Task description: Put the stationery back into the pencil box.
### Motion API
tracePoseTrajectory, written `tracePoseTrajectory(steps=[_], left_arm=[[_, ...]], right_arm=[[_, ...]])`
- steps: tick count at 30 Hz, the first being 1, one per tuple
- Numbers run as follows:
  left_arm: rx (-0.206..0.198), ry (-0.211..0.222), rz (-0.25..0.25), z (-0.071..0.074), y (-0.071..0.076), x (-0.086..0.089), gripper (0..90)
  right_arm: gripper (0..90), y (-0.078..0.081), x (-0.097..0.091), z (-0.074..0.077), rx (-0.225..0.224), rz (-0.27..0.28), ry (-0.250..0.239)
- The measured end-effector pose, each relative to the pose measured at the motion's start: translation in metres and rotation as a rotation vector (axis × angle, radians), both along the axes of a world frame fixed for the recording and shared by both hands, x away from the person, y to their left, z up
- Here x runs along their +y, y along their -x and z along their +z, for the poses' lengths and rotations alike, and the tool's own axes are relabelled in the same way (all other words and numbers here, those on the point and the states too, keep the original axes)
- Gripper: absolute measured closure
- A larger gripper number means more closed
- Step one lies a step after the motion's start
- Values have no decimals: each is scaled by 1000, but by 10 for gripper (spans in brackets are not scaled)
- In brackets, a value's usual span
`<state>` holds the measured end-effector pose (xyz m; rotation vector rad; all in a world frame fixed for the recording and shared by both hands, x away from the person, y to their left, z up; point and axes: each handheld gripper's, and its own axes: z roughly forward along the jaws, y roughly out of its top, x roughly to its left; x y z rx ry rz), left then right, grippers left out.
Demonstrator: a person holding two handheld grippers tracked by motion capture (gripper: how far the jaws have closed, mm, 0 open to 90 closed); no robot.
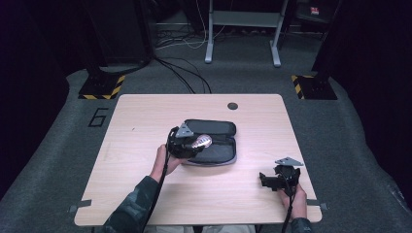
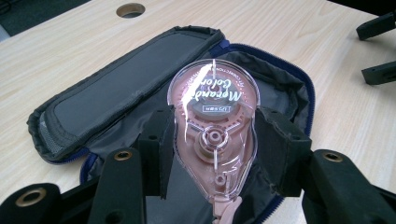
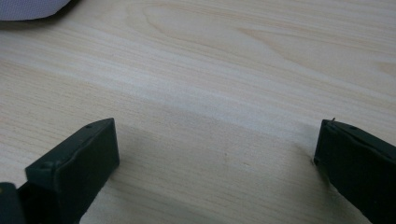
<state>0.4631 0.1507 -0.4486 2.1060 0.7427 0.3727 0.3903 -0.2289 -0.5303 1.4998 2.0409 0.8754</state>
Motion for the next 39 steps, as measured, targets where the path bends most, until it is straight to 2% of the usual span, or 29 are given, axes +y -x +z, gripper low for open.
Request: tracePoseTrajectory(steps=[3, 9, 11, 16, 21, 23, 27, 33, 37, 38, 39], left_arm=[[-5, 1, 0, -2, -4, -1, 502], [14, 0, 10, -3, -10, -4, 502], [15, 16, 18, -4, -12, -5, 502], [27, -10, 19, -7, -18, -11, 501], [56, -21, 20, -16, -20, -18, 501], [67, -41, 24, -19, -22, -19, 501], [75, -41, 29, -24, -22, -24, 501], [106, -89, 36, -31, -24, -32, 502], [113, -117, 38, -35, -25, -34, 501], [119, -110, 45, -36, -25, -35, 501], [120, -127, 48, -37, -26, -35, 501]], right_arm=[[0, 0, 0, 0, 0, 0, 1], [0, 0, 0, 0, 1, 1, 1], [0, 0, 0, 0, 1, 0, -1], [0, 0, 0, 0, 1, 0, -1], [0, 0, 0, 0, 1, 1, -1], [0, 0, 0, 0, 0, 1, 0], [0, 0, 0, 0, 1, 1, 0], [0, 0, 0, 0, 1, 1, 0], [0, 0, 0, 0, 1, 1, 0], [0, 0, 0, 0, 1, 0, 0], [0, 0, 0, 0, 1, 0, 0]])
